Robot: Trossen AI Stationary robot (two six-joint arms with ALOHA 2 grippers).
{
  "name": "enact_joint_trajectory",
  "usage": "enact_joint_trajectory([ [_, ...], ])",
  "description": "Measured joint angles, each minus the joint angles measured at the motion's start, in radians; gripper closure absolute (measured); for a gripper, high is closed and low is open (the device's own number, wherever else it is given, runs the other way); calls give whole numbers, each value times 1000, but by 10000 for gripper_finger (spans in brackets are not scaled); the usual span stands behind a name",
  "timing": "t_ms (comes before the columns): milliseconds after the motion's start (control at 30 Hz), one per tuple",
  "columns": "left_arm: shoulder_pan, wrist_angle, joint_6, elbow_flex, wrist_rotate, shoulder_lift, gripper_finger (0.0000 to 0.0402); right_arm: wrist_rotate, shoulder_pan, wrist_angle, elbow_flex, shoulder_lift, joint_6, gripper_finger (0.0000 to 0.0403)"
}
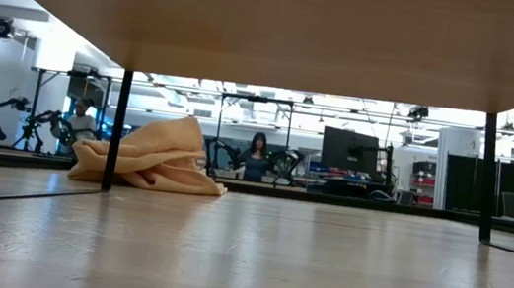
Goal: Stack small to large cups/mugs on shelf
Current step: Put the brown mug on the shelf
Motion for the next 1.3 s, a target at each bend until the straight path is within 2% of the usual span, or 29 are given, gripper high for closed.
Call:
enact_joint_trajectory([
  [200,-24,15,-19,-26,17,32,285,18,29,8,0,-1,31,218],
  [333,-37,-41,-31,-40,35,35,285,18,34,11,-1,-1,42,218],
  [567,-71,-34,-55,-149,105,-6,285,19,40,12,-1,-1,65,218],
  [667,-79,4,-53,-195,83,-40,285,19,43,12,-1,-1,65,218],
  [833,-79,68,-23,-256,-19,-96,285,19,43,12,-1,-1,86,218],
  [1067,-82,79,-21,-348,4,-135,285,19,43,12,-1,-1,109,218],
  [1300,-84,255,24,-451,13,-183,285,20,43,12,-1,-1,121,218],
])
